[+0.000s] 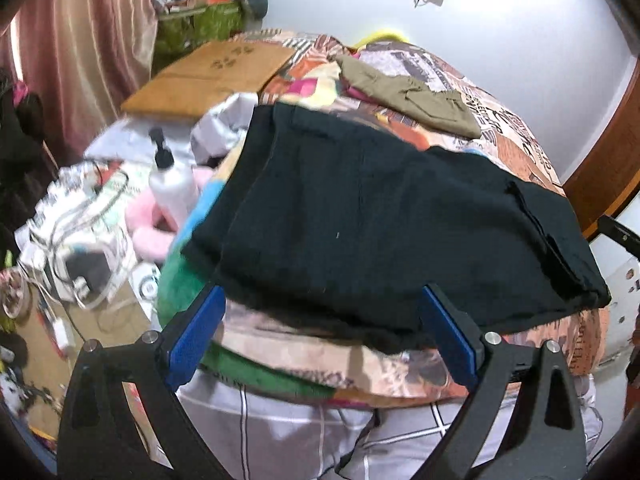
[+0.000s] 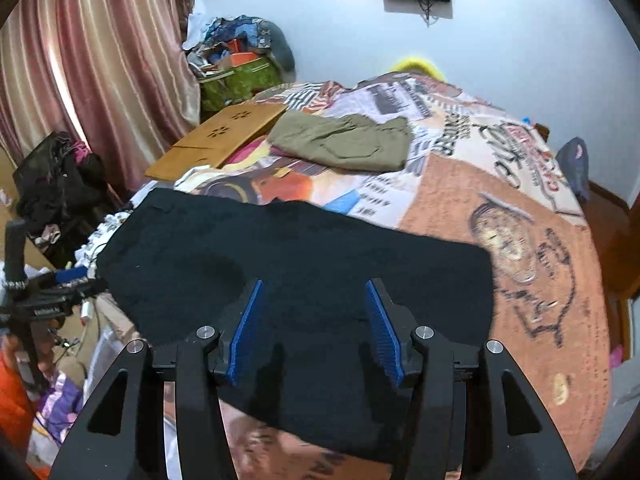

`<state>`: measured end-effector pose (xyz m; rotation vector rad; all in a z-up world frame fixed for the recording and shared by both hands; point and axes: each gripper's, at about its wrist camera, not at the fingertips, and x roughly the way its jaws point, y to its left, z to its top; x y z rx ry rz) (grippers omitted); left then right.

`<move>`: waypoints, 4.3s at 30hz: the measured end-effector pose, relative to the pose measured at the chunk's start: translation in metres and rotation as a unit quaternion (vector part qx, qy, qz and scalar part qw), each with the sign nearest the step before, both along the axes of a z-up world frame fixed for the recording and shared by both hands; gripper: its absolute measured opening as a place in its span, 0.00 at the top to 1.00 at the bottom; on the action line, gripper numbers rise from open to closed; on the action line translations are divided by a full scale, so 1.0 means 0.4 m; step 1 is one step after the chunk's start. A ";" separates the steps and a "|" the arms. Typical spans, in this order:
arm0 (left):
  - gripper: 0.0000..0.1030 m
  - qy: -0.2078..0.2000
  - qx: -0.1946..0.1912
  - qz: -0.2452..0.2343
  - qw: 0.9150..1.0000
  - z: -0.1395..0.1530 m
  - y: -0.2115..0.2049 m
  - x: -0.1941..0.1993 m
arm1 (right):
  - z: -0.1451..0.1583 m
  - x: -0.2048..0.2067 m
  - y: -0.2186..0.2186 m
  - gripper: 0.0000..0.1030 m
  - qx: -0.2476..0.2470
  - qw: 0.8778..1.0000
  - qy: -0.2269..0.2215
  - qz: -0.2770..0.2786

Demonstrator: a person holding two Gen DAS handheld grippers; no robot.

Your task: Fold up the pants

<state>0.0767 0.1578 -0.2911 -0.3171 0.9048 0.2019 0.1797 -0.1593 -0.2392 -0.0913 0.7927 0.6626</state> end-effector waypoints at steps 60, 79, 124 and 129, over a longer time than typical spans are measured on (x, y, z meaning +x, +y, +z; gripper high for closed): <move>0.79 -0.131 0.158 -0.075 0.976 0.275 -0.215 0.213 | -0.074 -0.037 0.003 0.47 0.027 0.998 0.050 0.003; 0.82 -0.136 0.091 -0.199 0.966 0.335 -0.452 0.322 | -0.130 -0.022 -0.101 0.44 0.017 0.997 0.049 -0.055; 0.67 -0.009 0.043 -0.377 0.925 0.138 -0.808 0.354 | -0.108 -0.087 -0.329 0.42 0.059 0.984 0.040 -0.161; 0.37 -0.006 0.018 -0.387 0.922 0.138 -0.814 0.340 | -0.098 -0.099 -0.365 0.42 0.061 0.982 0.041 -0.176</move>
